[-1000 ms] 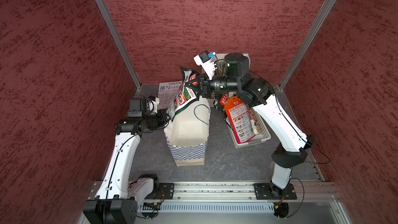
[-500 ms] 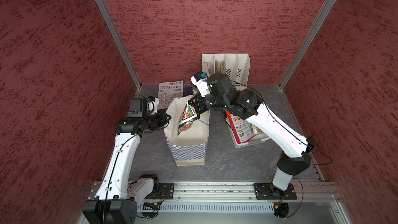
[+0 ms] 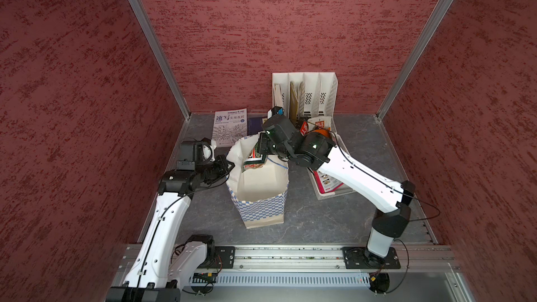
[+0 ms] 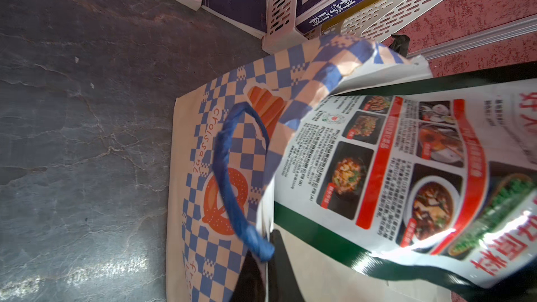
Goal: Place the condiment packets inside the bag
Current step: Place the condiment packet in the paper bag.
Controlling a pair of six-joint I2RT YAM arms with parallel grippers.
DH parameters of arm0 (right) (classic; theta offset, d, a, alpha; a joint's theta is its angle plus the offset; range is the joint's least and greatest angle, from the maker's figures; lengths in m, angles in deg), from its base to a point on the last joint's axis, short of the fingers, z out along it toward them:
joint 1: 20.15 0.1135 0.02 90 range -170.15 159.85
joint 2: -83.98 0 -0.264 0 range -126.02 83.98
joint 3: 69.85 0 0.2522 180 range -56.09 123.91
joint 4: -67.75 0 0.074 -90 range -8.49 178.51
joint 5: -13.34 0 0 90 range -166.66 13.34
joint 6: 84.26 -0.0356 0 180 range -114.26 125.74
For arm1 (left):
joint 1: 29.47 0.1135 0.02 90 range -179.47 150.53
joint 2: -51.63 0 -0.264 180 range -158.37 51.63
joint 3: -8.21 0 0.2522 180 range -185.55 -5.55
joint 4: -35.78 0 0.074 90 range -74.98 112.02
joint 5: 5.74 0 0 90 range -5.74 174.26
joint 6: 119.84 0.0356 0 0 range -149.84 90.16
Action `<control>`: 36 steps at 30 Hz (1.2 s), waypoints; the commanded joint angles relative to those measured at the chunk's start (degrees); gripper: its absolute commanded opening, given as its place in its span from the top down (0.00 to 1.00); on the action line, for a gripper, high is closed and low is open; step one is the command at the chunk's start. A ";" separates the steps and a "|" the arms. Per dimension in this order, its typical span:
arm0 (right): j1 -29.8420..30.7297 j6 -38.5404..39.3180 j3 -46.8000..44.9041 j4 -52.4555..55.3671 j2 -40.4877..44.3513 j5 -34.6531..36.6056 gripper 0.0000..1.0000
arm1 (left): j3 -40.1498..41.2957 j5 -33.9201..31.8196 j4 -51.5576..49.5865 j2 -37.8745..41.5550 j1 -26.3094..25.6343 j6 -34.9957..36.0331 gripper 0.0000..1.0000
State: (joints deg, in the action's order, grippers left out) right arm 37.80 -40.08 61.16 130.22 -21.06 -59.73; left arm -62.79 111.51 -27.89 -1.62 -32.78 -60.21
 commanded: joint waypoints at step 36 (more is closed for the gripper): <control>-3.79 -14.41 -9.99 -15.31 -5.39 0.05 0.59 | 7.96 -11.61 5.50 2.34 -13.86 -14.28 1.00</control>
State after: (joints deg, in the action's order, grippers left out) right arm 34.39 -55.05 52.38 119.25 -31.44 -59.34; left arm -55.99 101.26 -20.74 0.92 -46.09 -75.09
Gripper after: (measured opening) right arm 0.406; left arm 0.057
